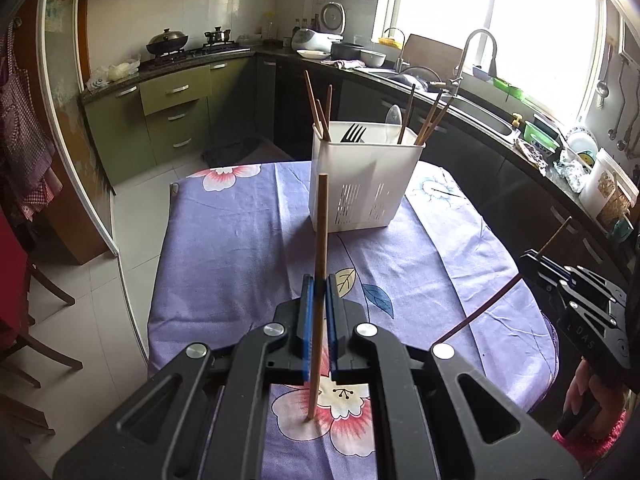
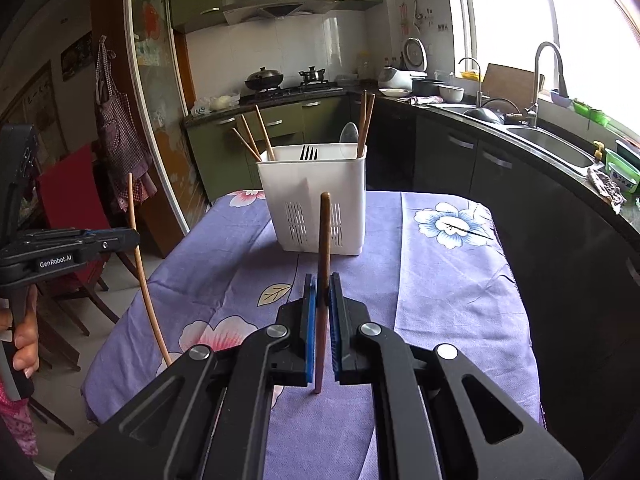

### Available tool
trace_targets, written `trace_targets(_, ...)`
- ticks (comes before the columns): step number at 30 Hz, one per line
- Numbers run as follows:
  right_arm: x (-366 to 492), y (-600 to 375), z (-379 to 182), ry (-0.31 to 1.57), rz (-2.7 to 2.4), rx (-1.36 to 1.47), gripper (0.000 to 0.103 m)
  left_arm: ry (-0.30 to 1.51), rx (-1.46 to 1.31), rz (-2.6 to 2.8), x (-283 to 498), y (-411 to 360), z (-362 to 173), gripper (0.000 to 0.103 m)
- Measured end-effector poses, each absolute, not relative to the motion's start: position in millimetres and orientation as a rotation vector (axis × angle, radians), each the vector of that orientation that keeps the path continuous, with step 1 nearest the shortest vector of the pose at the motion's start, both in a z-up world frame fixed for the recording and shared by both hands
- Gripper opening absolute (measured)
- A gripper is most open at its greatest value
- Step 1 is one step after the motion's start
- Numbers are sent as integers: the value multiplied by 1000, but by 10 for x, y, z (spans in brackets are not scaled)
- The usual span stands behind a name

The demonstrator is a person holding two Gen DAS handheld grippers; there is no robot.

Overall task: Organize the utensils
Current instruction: 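Lift both chopsticks and carry them above the white caddy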

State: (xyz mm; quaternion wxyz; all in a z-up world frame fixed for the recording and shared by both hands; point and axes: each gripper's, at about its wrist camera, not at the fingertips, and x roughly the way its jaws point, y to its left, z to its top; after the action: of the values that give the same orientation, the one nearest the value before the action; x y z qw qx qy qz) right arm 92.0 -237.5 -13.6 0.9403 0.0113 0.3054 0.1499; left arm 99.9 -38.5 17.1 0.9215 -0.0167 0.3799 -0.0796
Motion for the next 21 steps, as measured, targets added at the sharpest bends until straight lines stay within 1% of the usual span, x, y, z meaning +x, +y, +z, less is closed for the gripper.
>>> trace_targets(3, 921, -2375, -152, 626, 303, 25, 7, 744, -25, -157, 917, -394, 231, 6)
trace_targets(21, 974, -2358, -208, 638, 306, 23, 7, 748, 14, -180, 918, -484, 241, 6)
